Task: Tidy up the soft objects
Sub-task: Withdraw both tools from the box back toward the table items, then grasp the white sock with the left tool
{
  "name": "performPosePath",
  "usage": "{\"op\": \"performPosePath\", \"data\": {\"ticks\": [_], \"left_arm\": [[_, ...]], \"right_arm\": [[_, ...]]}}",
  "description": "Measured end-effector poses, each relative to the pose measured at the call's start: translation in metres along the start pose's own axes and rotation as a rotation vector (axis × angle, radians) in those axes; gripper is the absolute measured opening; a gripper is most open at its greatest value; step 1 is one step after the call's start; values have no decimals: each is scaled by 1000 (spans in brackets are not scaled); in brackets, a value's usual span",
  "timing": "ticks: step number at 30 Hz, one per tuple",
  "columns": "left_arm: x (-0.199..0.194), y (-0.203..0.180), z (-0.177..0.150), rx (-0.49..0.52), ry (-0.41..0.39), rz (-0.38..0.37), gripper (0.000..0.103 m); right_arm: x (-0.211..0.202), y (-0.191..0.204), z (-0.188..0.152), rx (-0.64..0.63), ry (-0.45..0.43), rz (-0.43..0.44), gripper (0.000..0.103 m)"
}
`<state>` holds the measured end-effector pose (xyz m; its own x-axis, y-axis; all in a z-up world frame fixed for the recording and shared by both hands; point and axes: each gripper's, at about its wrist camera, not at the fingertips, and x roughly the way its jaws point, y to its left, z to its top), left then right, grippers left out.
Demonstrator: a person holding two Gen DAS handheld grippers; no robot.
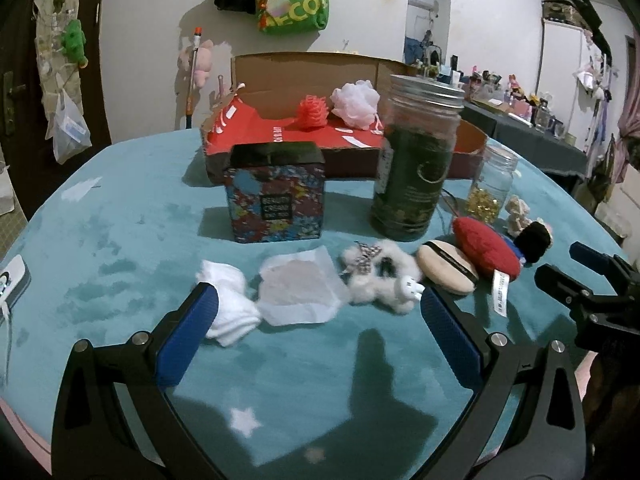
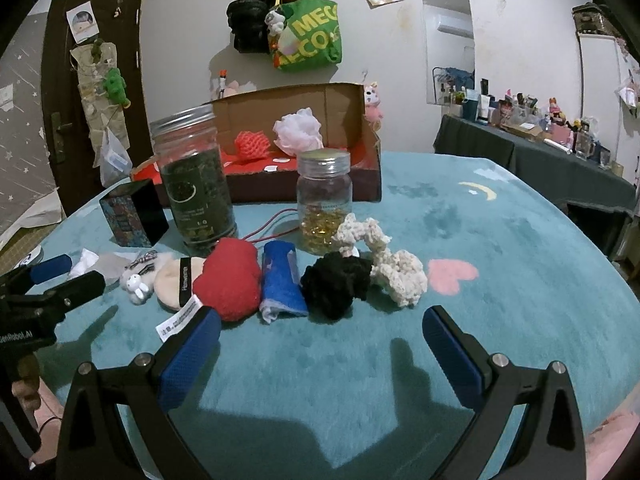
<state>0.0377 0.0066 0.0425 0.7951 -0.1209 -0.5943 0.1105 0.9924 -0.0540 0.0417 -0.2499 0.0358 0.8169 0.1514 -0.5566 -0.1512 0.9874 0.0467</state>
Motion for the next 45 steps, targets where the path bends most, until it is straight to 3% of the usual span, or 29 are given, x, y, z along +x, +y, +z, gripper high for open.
{"op": "performPosePath", "data": {"ticks": [14,24,27,30,31,32,33,34,35,38,45], "left_arm": [[9,33,15,10,70,-5,103],[11,56,18,25,100,4,103],[13,63,18,31,107,25,102],[19,66,16,36,122,33,80],[21,67,15,38,131,33,65],[24,67,14,39,142,27,57],[28,68,12,36,160,4,56],[31,69,10,30,177,-21,43],[32,70,8,18,180,-45,27],[29,66,9,33,164,-68,22],[12,55,16,57,125,-67,22]], "right_arm": [[9,-6,18,-20,24,28,102],[15,-14,27,-22,42,45,84],[19,-15,27,-20,54,53,74],[21,-13,26,-32,53,49,67],[21,-12,25,-42,51,47,60],[22,-12,25,-50,56,46,56],[23,-11,24,-55,64,43,46],[24,-12,23,-58,67,42,30],[24,-12,23,-61,68,50,28],[19,-10,21,-75,52,51,25],[5,-4,27,-90,11,69,25]]}}
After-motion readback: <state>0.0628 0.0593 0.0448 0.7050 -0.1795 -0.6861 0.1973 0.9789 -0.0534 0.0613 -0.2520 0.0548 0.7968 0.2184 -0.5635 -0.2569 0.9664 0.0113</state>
